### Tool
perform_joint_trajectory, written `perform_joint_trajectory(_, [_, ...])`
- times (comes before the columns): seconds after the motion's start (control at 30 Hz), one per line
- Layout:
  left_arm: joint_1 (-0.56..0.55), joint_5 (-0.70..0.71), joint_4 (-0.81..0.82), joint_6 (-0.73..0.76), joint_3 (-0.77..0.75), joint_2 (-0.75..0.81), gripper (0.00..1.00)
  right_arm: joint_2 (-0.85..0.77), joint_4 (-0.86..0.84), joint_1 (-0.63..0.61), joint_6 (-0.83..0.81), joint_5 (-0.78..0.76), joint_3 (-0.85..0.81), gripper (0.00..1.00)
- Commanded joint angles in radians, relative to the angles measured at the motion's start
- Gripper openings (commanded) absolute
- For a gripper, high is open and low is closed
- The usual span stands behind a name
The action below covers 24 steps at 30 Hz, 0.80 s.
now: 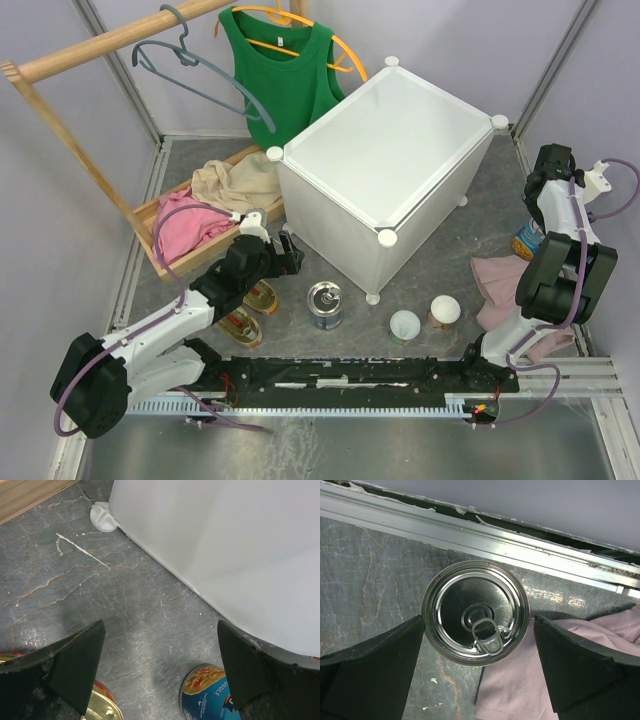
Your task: Place and organize the canned foods onto the counter
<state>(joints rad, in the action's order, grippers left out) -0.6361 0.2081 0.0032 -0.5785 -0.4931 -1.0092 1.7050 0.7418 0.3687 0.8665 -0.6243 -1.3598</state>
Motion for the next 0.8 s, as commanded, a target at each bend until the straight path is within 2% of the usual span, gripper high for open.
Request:
perform_joint_trajectory(0.0, [0.000,0.000,0.052,0.029,-0.038,-0.003,0.99,-0.010,0.044,0.009,-0.026,0.031,0.008,1.00])
perform_joint_trajectory(0.47, [-0.001,-0.016,0.066,0.023,-0.039,-0.024,0.99,-0.084,0.091,-0.020,-0.084,0.059,-0.043,1.00])
perform_joint_trajectory(0.77, [-0.001,-0.019,0.065,0.019,-0.040,-0.016,0.99,-0.140,0.115,-0.066,-0.120,0.006,-0.077,1.00])
